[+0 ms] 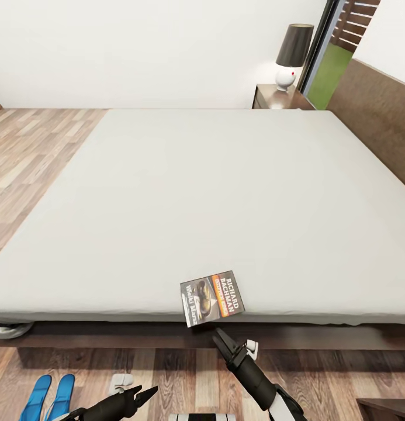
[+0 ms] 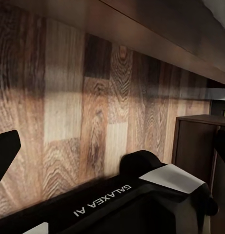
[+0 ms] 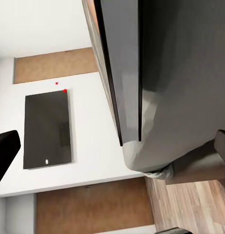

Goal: In the bedroom, move the book from the bed onto either nightstand, and place the two sandals side by side next to the bed.

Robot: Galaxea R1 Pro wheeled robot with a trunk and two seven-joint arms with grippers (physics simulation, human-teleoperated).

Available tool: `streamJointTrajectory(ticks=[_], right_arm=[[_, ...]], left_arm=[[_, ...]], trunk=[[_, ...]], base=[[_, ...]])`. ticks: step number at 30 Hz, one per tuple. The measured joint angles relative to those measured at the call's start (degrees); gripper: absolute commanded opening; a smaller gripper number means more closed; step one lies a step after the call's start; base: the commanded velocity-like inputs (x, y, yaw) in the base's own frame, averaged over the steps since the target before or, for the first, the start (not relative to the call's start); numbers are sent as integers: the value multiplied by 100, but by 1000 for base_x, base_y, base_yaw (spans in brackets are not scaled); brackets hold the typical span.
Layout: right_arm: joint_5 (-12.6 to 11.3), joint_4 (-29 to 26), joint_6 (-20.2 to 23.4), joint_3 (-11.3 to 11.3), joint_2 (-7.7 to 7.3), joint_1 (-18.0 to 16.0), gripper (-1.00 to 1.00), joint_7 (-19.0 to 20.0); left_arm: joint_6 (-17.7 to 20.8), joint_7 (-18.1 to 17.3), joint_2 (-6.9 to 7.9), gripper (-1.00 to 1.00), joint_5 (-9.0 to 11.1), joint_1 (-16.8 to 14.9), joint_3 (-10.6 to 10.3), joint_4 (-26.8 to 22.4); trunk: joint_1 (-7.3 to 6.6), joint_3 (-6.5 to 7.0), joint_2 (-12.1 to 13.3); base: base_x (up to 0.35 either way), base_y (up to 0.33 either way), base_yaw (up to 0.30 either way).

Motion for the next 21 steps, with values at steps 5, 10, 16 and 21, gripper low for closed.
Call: streamJointTrajectory(ticks=[5,10,16,21], right_arm=[[-4,2,0,3,-1,0,100,0],[-1,1,0,1,0,0,100,0],[0,0,0,0,0,0,100,0],[-4,2,0,3,-1,0,100,0]], left_arm=[[0,5,0,100,-2,1,1,-1],[0,-1,0,100,-3,0,0,0],[0,-1,0,100,-4,0,-1,0],[5,4,0,100,-5,1,0,-1]], trunk=[[0,0,0],[0,0,0],[0,0,0],[0,0,0]], base=[[0,115,0],[0,82,0],[0,17,0],[16,126,0]])
